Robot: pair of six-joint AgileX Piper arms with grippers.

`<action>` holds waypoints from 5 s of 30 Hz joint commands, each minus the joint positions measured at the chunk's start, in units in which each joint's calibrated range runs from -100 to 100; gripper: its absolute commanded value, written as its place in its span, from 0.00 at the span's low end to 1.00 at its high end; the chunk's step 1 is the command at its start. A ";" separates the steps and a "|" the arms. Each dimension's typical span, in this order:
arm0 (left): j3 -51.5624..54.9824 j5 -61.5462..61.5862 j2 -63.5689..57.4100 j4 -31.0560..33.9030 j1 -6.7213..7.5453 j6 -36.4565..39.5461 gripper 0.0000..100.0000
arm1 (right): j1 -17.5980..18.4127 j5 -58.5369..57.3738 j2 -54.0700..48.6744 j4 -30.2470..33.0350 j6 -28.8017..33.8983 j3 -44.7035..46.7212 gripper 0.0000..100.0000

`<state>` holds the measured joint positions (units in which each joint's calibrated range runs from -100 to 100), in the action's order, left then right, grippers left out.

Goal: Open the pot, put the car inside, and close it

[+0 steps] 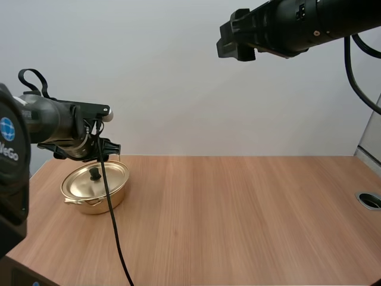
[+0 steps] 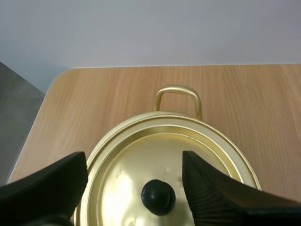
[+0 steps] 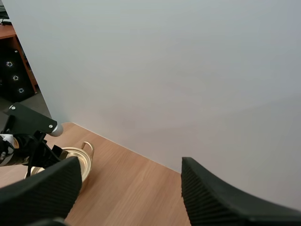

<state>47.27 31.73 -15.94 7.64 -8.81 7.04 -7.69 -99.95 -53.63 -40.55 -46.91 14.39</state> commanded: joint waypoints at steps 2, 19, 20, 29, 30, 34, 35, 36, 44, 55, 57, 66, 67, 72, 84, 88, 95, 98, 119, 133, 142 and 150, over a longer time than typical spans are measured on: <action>-0.01 2.95 -0.01 -0.79 -0.03 0.02 0.95 | -0.01 -0.05 -0.02 -0.14 -0.01 0.03 1.00; -0.01 7.64 5.00 -3.09 -0.03 0.02 0.88 | -0.01 -0.05 -0.41 -0.33 1.07 0.03 1.00; -0.01 7.46 5.13 -3.20 -0.03 0.02 0.88 | -0.01 -0.05 -0.54 -0.33 1.07 0.03 1.00; -0.01 4.01 5.17 -3.42 -0.03 0.02 0.44 | -0.01 -0.05 -0.79 -0.33 1.07 0.03 1.00; -0.01 4.18 5.17 -3.75 -0.03 0.02 0.30 | -0.01 -0.05 -0.79 -0.33 1.07 0.03 1.00; -0.01 4.94 5.28 -4.22 -0.03 0.12 0.00 | -0.01 -0.05 -0.79 -0.33 1.07 0.03 1.00; -0.01 5.16 5.43 -4.22 -0.03 0.12 0.00 | -0.01 -0.05 -0.79 -0.33 1.07 0.03 1.00; -0.01 5.32 5.43 -4.22 -0.03 0.12 0.00 | -0.01 -0.05 -0.79 -0.33 1.07 0.03 1.00; -0.01 3.20 5.52 -4.22 -0.03 0.12 0.00 | -0.01 -0.05 -0.79 -0.33 1.07 0.03 1.00; -0.01 -0.45 1.90 -4.22 -0.03 0.12 0.00 | -0.01 -0.05 -0.79 -0.33 1.07 0.03 1.00; -0.01 -0.45 2.04 -4.22 -0.03 0.12 0.00 | -0.01 -0.05 -0.79 -0.33 1.07 0.03 1.00; -0.01 -3.86 2.05 -4.22 -0.03 0.12 0.00 | -0.01 -0.05 -0.79 -0.33 1.07 0.03 1.00; -0.01 -4.27 2.05 -4.22 -0.03 0.12 0.00 | -0.01 -0.05 -0.79 -0.33 1.07 0.03 1.00; -0.01 -4.43 2.66 -4.10 -0.03 -0.03 0.00 | -0.01 -0.05 -0.79 -0.33 1.07 0.03 1.00; -0.01 -3.66 7.77 -3.97 -0.03 0.00 0.00 | -0.01 -0.05 -0.79 -0.33 1.07 0.03 1.00; -0.01 -3.66 7.78 -3.73 -0.03 -0.08 0.00 | -0.01 -0.05 -0.79 -0.33 1.07 0.03 1.00; -0.01 -3.48 7.78 -3.60 -0.03 -0.08 0.00 | -0.01 -0.05 -0.79 -0.33 1.07 0.03 1.00; -0.01 -3.10 7.78 -3.60 -0.03 -0.08 0.00 | -0.01 -0.05 -0.79 -0.33 1.07 0.03 1.00; -0.01 -5.50 7.52 -3.11 -0.03 -4.32 1.00 | -0.01 -0.05 -0.77 -1.24 1.07 0.03 1.00; -3.55 -4.39 0.02 0.78 -0.03 -5.35 0.23 | -0.01 -0.05 -0.77 1.83 1.07 0.03 1.00; -3.86 -11.55 -13.56 0.78 -0.03 -5.35 0.00 | -0.01 -0.05 -0.77 5.37 1.70 3.28 0.38; -3.86 -13.72 -24.90 -4.46 -0.03 -5.26 0.00 | -0.01 13.21 -0.59 7.69 5.31 12.35 0.00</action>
<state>43.40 16.33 -38.09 6.88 -8.81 1.80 -7.69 -95.03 -54.38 -33.40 -41.45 24.33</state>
